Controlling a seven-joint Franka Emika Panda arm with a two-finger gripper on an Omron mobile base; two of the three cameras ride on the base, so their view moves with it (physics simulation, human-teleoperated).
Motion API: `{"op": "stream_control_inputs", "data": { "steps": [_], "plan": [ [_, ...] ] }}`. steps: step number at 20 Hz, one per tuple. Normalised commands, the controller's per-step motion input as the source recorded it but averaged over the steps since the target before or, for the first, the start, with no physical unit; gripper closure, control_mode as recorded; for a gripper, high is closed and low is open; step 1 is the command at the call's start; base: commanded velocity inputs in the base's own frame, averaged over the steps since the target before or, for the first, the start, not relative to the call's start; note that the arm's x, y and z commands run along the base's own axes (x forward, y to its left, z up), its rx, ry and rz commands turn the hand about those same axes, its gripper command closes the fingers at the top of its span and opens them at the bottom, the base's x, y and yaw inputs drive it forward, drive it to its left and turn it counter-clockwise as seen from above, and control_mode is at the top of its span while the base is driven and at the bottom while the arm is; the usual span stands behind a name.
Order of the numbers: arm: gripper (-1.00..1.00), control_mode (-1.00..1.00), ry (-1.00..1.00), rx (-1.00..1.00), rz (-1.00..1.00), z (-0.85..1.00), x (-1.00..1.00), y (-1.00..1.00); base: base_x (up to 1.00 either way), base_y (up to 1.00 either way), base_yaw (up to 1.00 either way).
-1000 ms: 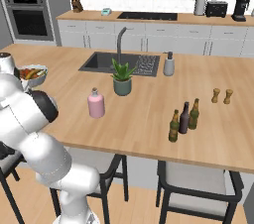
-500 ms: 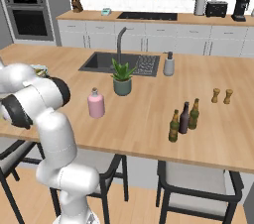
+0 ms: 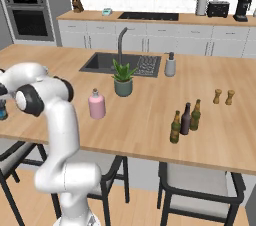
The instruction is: Move the plastic bottles in the middle to the plastics group, and the glass bottles in the middle to the glass group.
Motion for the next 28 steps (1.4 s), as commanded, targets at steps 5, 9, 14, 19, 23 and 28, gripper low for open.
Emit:
{"op": "stream_control_inputs", "data": {
  "steps": [5, 9, 14, 19, 23, 28],
  "plan": [
    [1.00, -1.00, 0.01, 0.00, 0.00, -0.08, 0.33, 0.33, 0.00, 0.00, 0.00],
    [1.00, -1.00, 0.02, 0.00, 0.00, -0.29, 0.14, 0.26, 0.00, 0.00, 0.00],
    [1.00, -1.00, 0.00, 0.00, 0.00, -0.42, 0.04, 0.02, 0.00, 0.00, 0.00],
    [1.00, -1.00, 0.01, 0.01, 0.00, -0.47, 0.01, 0.00, 0.00, 0.00, 0.00],
    [1.00, -1.00, 0.00, 0.03, 0.00, -0.47, 0.00, -0.03, 0.00, 0.00, 0.00],
    [-1.00, -1.00, 0.00, 0.08, 0.01, -0.45, -0.02, -0.15, 0.00, 0.00, 0.00]
  ]
}}
